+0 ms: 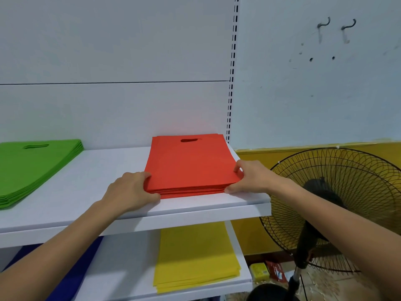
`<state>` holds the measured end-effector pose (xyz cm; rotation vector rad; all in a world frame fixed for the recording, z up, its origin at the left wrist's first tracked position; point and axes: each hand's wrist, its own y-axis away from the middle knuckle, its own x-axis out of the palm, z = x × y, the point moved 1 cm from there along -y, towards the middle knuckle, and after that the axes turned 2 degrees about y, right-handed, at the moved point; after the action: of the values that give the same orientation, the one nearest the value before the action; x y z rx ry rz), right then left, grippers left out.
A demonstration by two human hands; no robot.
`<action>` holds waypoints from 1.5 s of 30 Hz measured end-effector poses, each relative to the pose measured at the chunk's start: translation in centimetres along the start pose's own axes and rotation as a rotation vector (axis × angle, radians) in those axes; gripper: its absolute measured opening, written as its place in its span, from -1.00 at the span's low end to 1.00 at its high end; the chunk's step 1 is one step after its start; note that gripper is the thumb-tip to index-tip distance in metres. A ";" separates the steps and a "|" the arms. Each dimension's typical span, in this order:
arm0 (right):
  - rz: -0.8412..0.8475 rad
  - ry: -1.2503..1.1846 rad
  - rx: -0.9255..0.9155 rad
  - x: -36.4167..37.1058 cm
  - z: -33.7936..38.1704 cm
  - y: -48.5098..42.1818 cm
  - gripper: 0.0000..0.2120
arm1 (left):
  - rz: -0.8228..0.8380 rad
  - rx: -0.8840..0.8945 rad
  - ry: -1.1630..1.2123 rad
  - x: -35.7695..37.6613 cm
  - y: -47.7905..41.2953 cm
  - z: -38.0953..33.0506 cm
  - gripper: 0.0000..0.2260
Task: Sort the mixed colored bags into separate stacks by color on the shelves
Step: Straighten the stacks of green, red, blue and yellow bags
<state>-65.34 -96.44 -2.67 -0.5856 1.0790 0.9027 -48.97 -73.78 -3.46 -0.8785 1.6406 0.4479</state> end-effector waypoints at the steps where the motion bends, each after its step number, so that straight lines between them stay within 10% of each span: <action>1: -0.011 -0.005 -0.005 0.2 0.2 0.0 -0.46 | 0.020 -0.016 0.032 0.0 -0.2 0.1 -0.55; 12: -0.001 0.018 -0.052 0.3 -0.5 -1.4 -0.39 | 0.060 -0.021 0.148 0.8 -0.2 0.6 -0.47; 21: 0.210 -0.241 0.067 -2.0 -1.1 -3.9 -0.13 | 0.303 0.042 0.135 -0.8 -4.2 3.5 0.01; 25: 0.074 -0.259 0.170 -2.9 -1.7 -7.9 -0.33 | 0.379 -0.090 0.418 -1.4 -7.5 3.8 0.26; 30: 0.024 -0.339 0.234 -0.9 -1.1 -13.4 -0.40 | 0.246 -0.133 0.627 0.1 -11.4 2.8 -0.25; 35: 0.172 -0.235 0.198 -1.6 -0.9 -15.7 -0.33 | 0.267 -0.086 0.527 0.9 -13.5 3.4 -0.21; 45: -0.065 -0.045 0.143 0.4 1.3 -21.8 -0.48 | 0.163 -0.135 0.553 2.1 -16.9 3.1 -0.22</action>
<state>-46.09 -106.71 -2.92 -0.4765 1.0682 0.7721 -34.41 -83.18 -3.53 -1.0331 2.2203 0.4568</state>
